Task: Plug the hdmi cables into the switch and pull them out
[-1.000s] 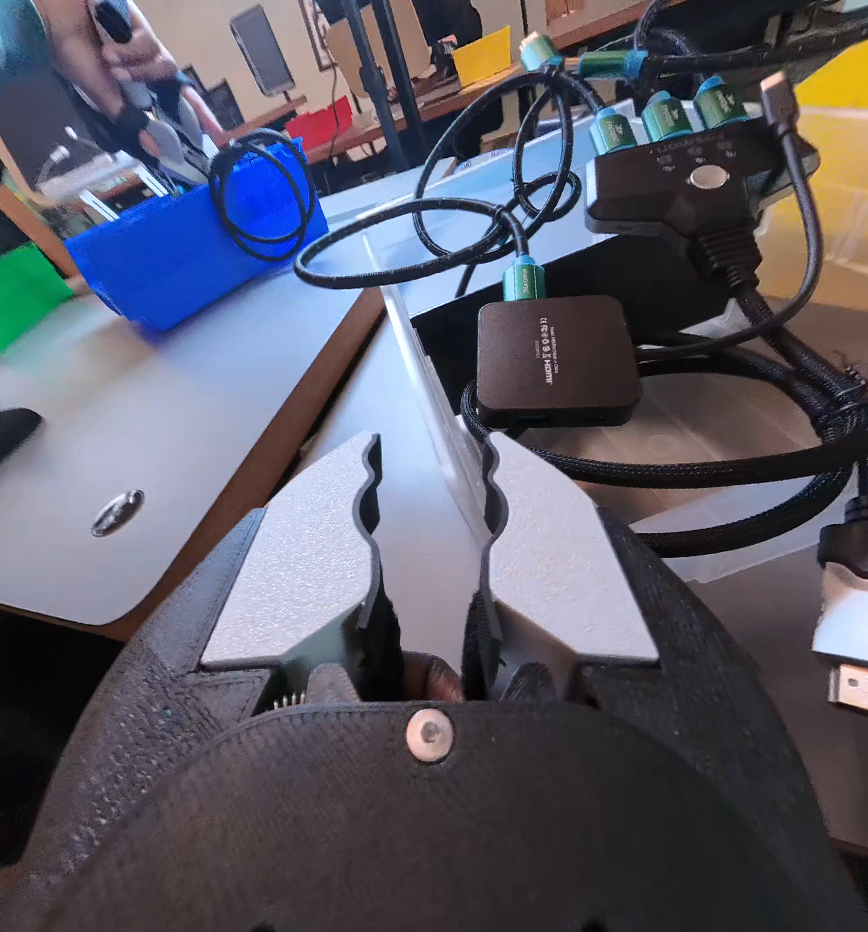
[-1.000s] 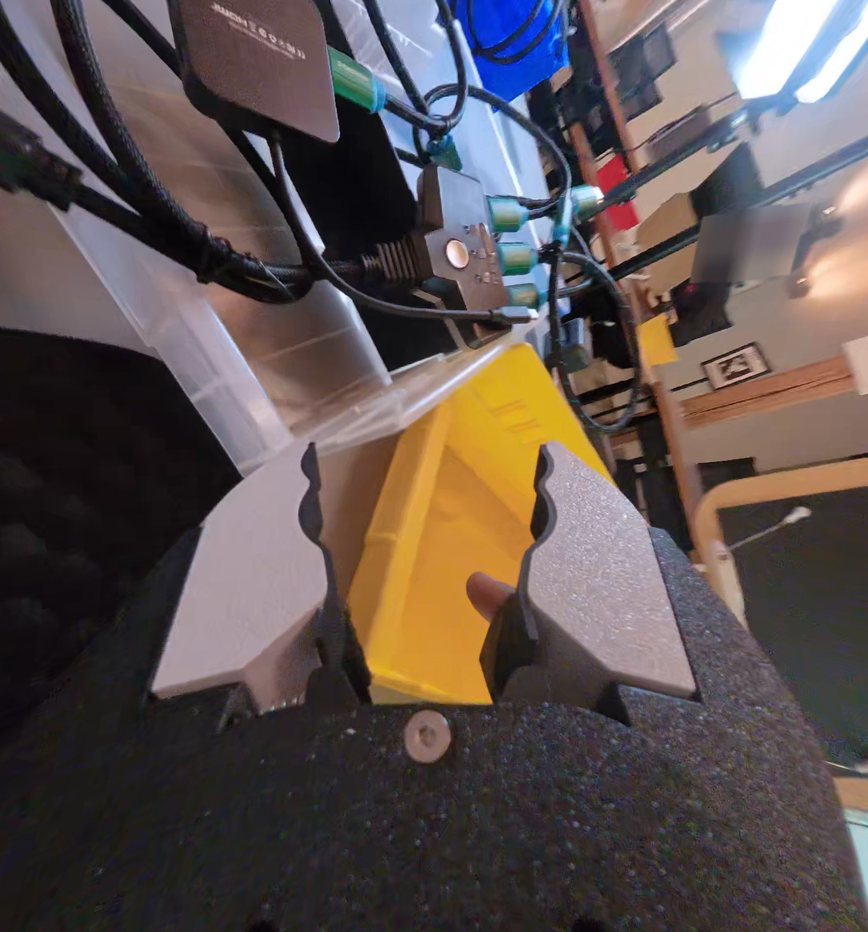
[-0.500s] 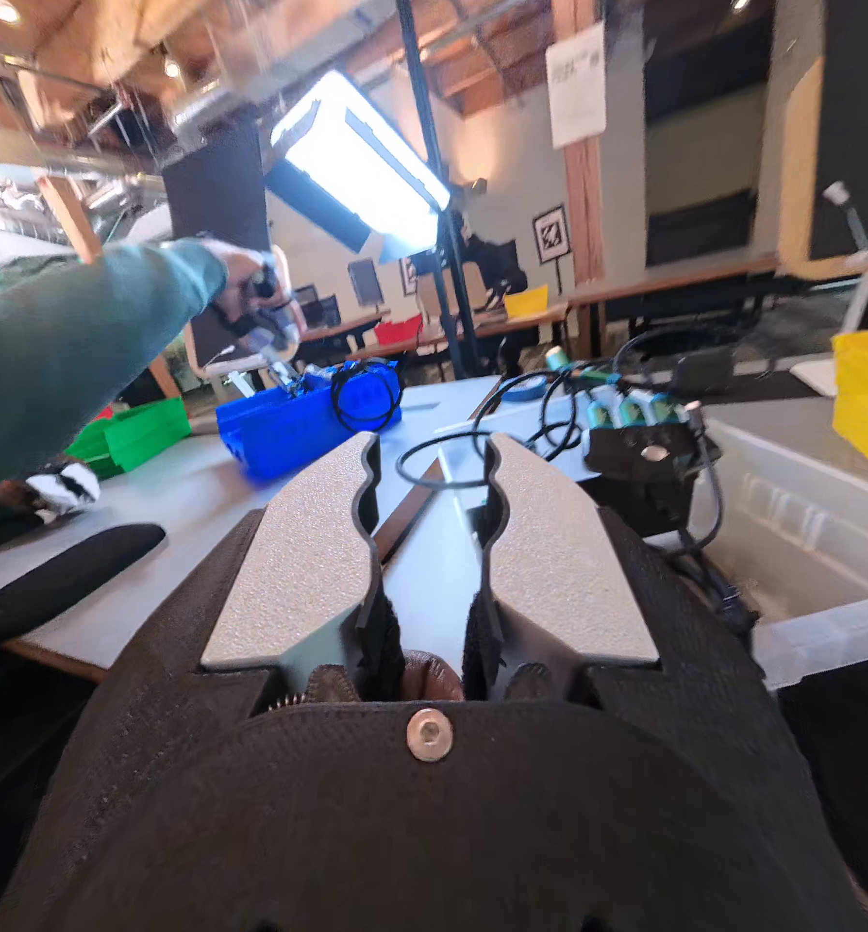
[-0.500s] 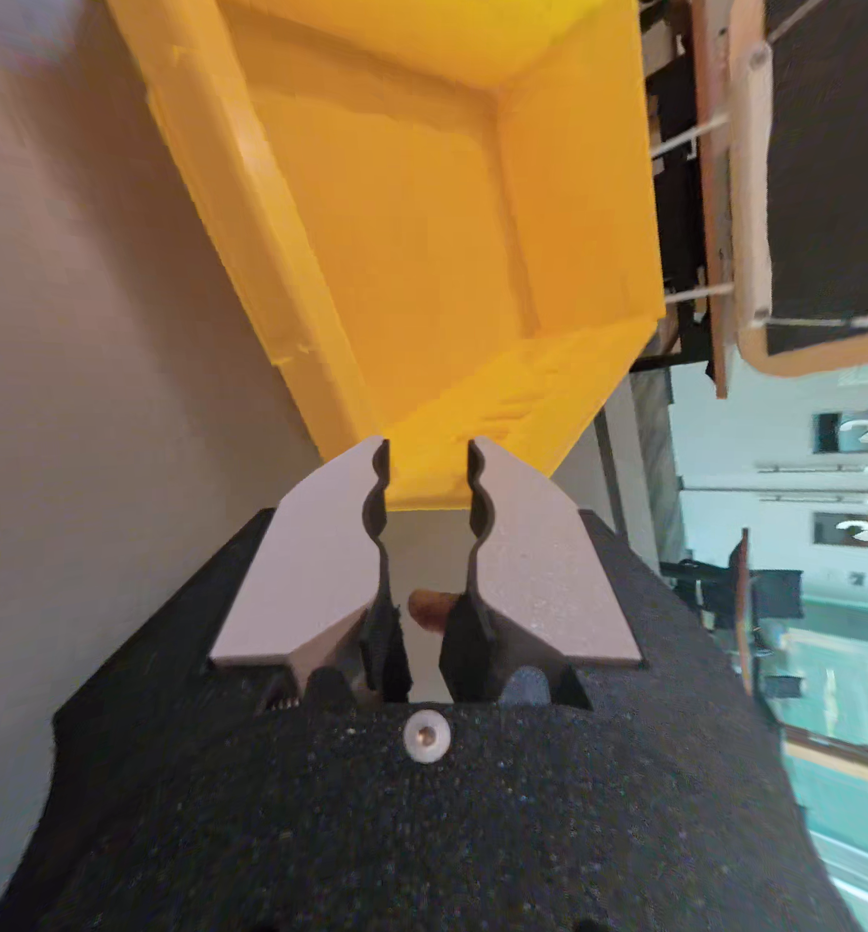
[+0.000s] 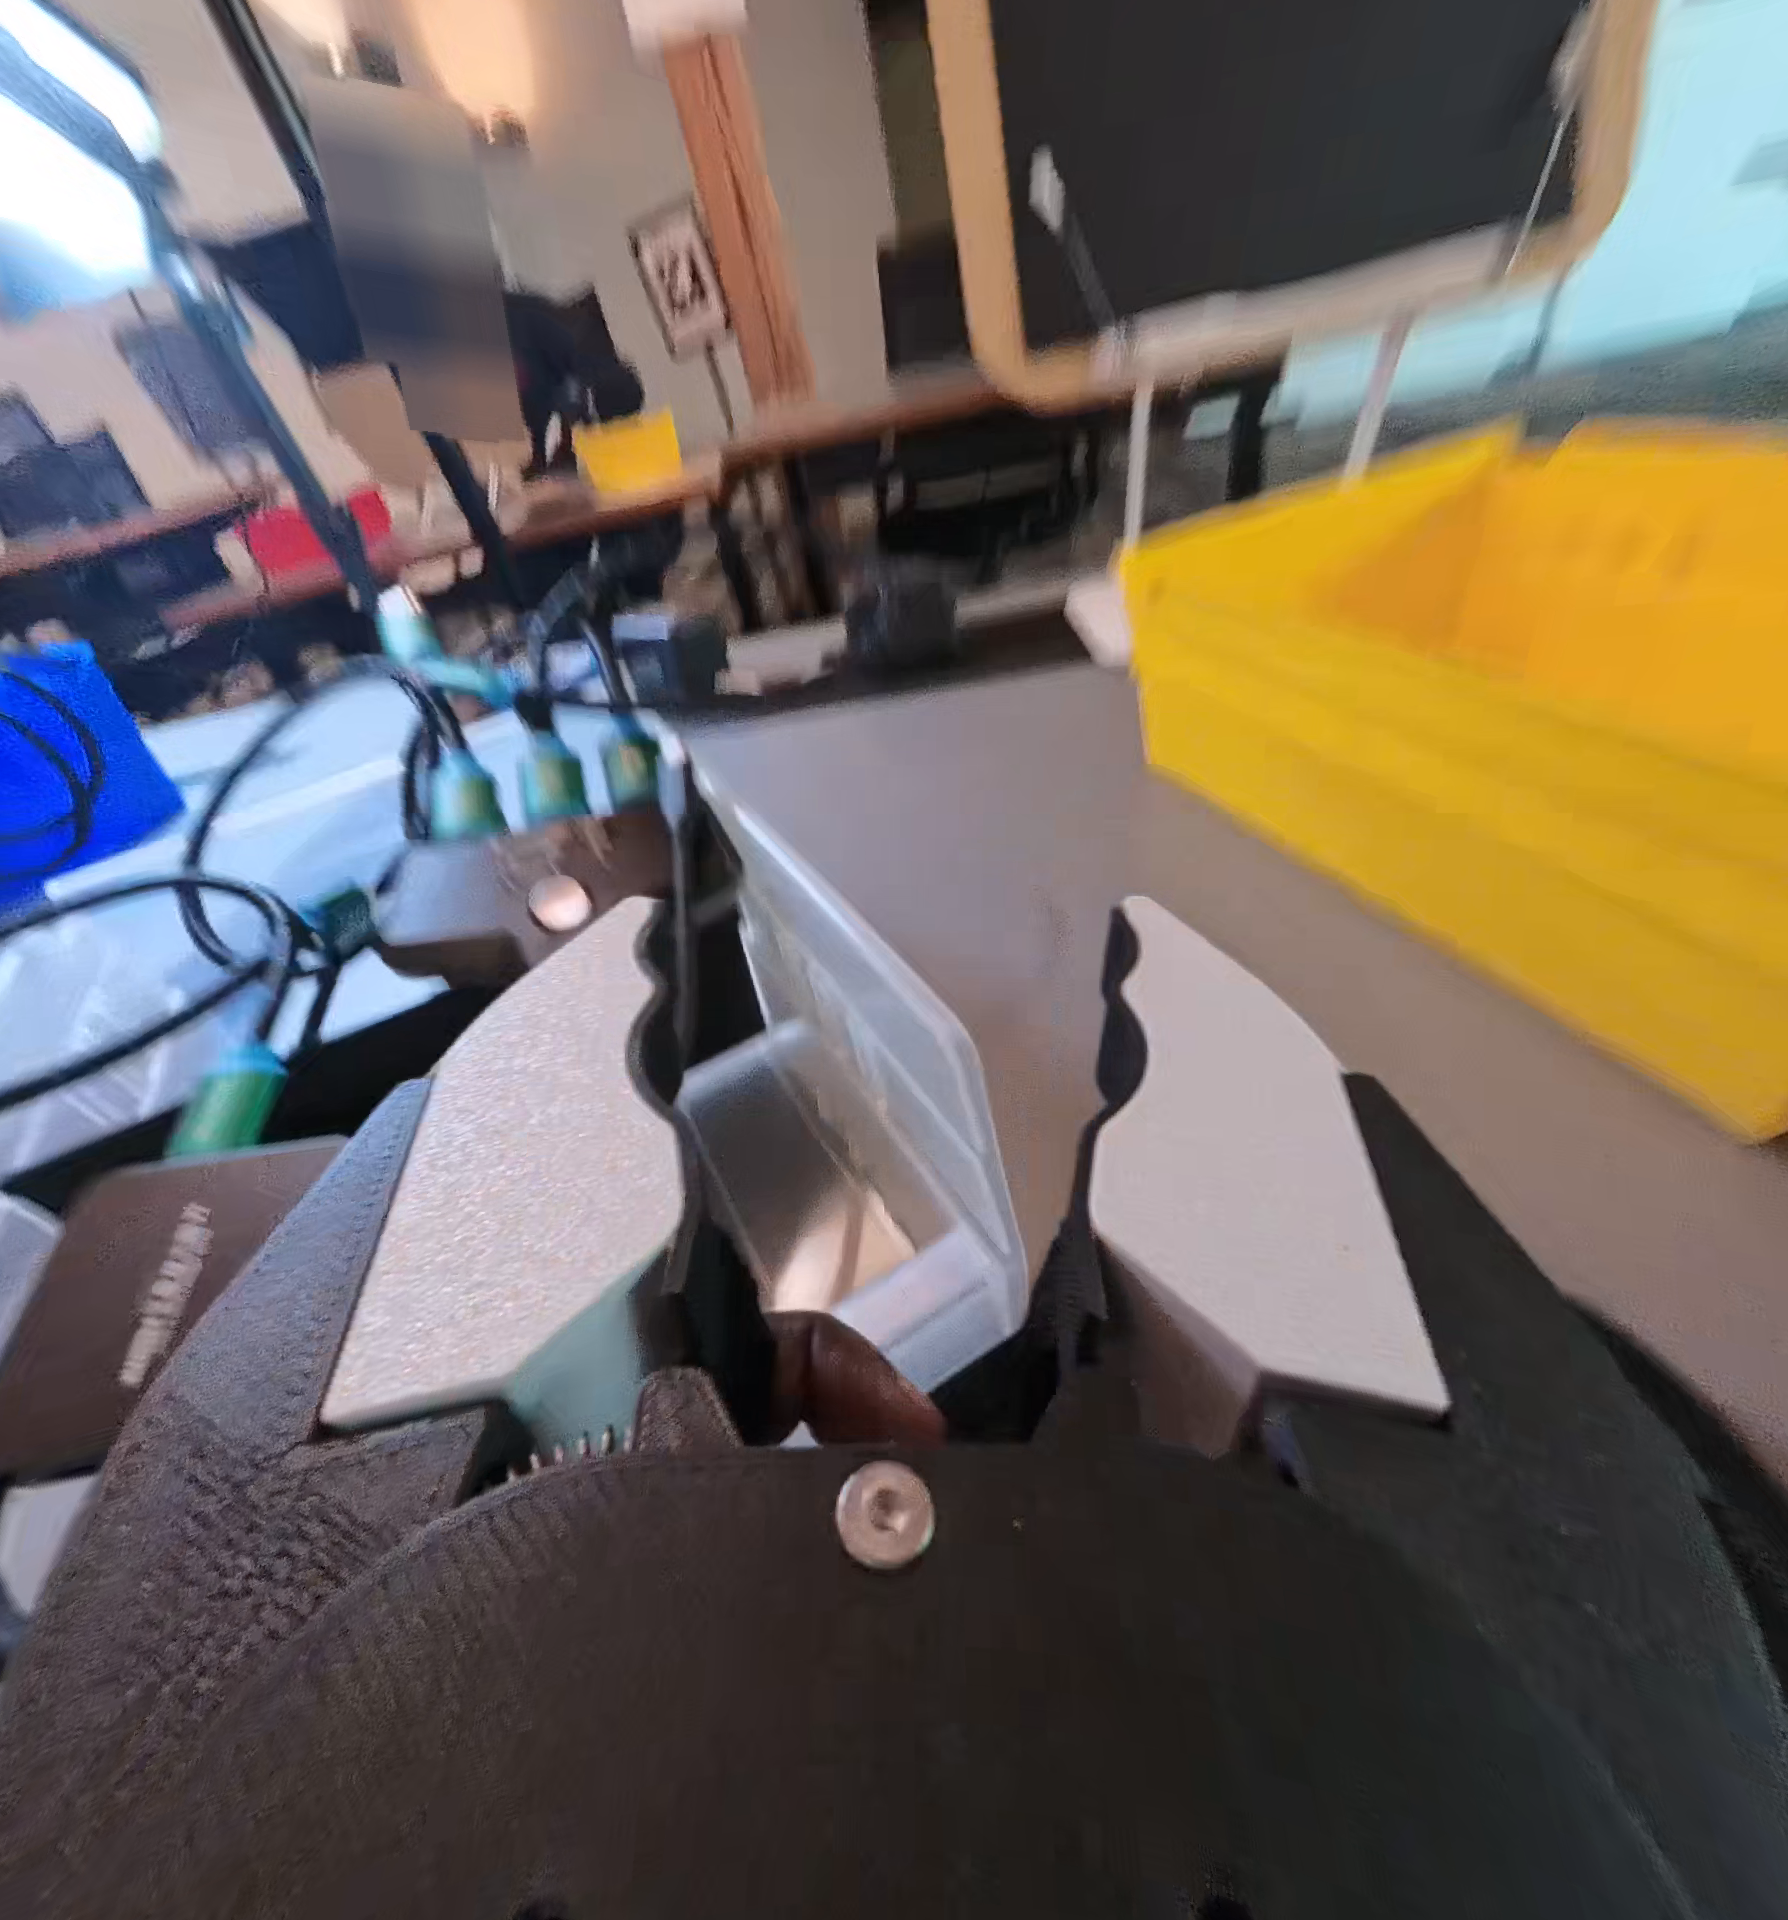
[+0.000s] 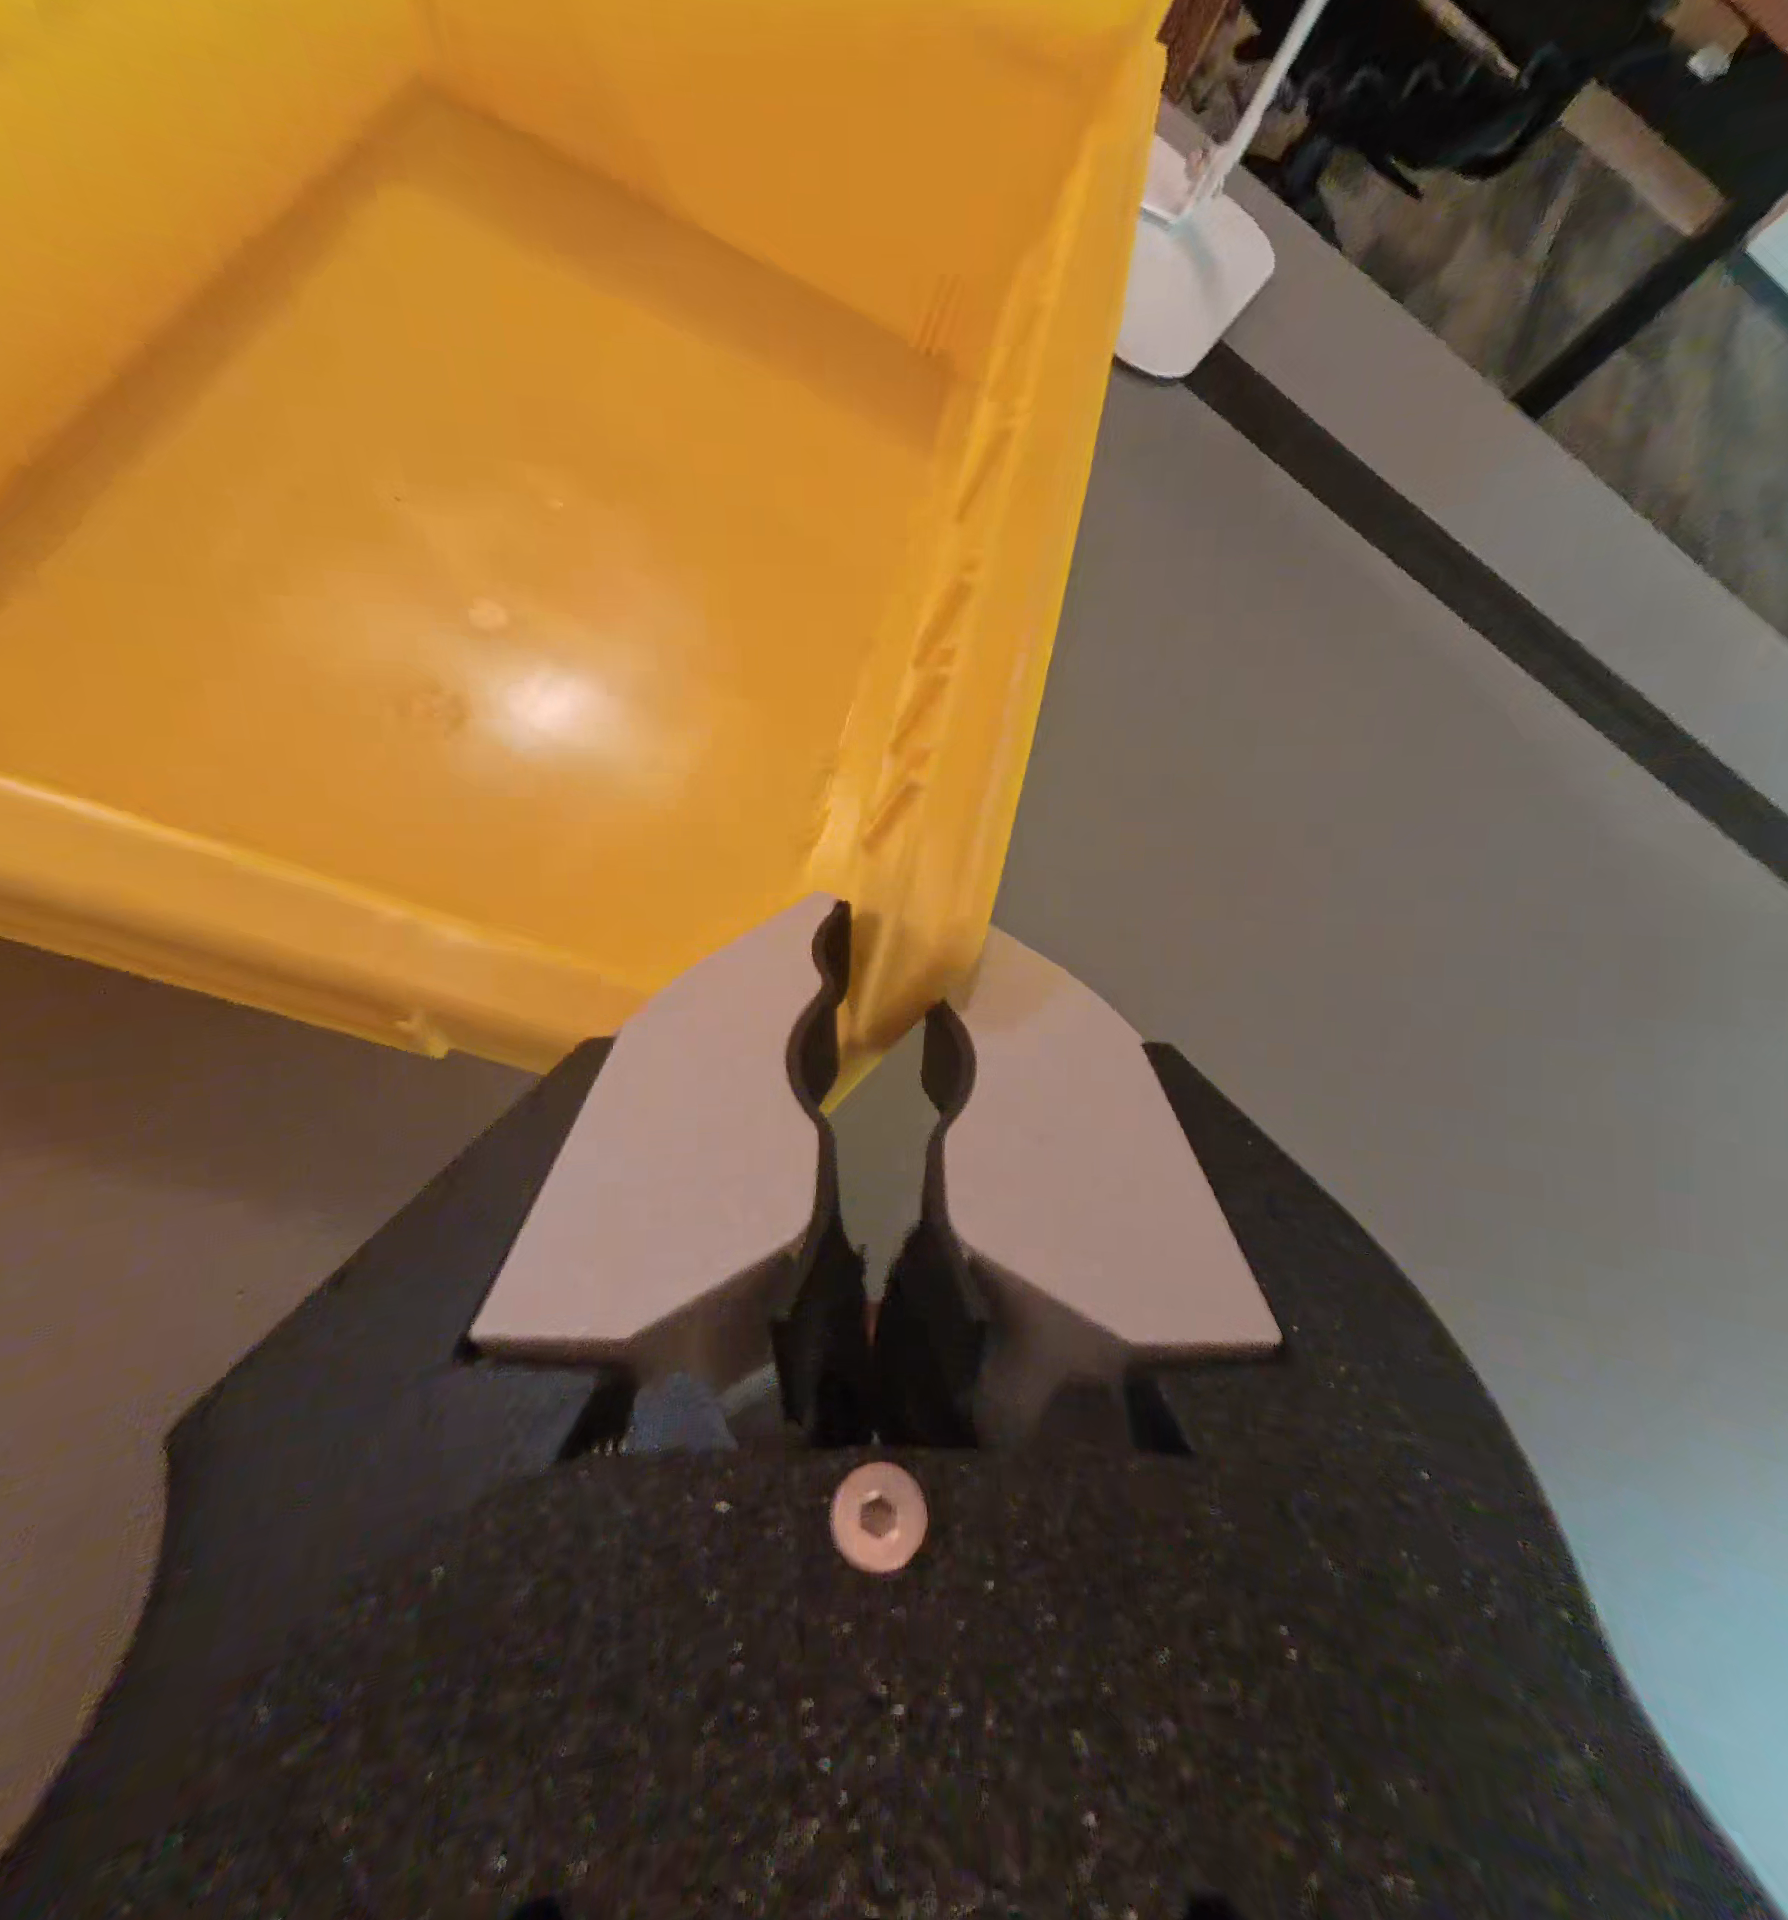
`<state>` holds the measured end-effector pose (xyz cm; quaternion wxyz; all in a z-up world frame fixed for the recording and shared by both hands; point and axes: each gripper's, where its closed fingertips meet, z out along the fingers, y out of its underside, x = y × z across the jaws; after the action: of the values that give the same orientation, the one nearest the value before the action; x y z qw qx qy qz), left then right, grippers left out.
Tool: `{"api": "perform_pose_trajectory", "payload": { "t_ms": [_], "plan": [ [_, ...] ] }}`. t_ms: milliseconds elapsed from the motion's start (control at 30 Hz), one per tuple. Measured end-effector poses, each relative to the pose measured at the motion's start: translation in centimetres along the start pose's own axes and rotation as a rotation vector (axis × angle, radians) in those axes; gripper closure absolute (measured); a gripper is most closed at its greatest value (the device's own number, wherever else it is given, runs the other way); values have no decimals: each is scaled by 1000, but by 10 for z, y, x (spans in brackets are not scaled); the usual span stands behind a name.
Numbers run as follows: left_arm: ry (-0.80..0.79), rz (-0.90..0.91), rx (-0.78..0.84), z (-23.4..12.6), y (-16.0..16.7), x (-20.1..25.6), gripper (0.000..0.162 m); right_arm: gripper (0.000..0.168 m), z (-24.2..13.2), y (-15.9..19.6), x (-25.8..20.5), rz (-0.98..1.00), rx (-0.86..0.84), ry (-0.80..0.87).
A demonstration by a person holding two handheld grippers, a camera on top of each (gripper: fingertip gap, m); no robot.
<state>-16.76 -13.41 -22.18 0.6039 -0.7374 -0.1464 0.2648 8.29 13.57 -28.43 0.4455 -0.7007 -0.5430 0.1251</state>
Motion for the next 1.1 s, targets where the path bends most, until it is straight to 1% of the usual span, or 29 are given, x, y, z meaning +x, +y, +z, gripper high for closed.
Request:
{"api": "perform_pose_trajectory", "payload": {
  "t_ms": [33,100,133,167,233,300,333,367,400,433,500,567,700,833,933,1000,1100],
  "plan": [
    [-28,52,-74,11,17,5,79,157,-1,4,7,38,-5,7],
    [-79,157,-153,23,38,11,77,157,-6,16,26,83,-6,53],
    [-113,216,-177,24,41,11,77,156,-10,23,35,103,-9,75],
    [-128,263,-167,25,38,13,82,156,-15,31,45,121,-12,101],
    [-144,297,-147,25,36,14,103,156,-25,48,67,157,-21,160],
    [-167,310,-184,29,43,8,110,156,-35,65,88,188,-43,206],
    [-175,310,-201,30,45,4,116,157,-39,72,97,195,-44,217],
    [-181,308,-201,31,45,1,126,158,-44,79,105,201,-39,222],
    [-154,298,-195,32,44,2,128,159,-51,86,112,208,-32,227],
    [-135,283,-189,33,43,2,137,159,-56,93,121,221,-33,248],
    [-94,287,-180,35,43,4,135,159,-72,114,142,255,-60,311],
    [-92,314,-173,35,43,5,136,159,-82,128,153,277,-70,336],
    [-29,324,-145,34,42,11,136,158,-106,158,179,308,-92,401],
    [17,340,-117,38,41,13,138,156,-121,177,196,327,-105,482],
    [25,352,-97,45,40,10,139,149,-131,189,210,303,-154,583],
    [50,345,-84,48,40,8,140,146,-133,191,212,284,-171,594],
    [94,319,-61,46,41,6,141,128,-142,181,214,273,-153,615]
  ]
}}
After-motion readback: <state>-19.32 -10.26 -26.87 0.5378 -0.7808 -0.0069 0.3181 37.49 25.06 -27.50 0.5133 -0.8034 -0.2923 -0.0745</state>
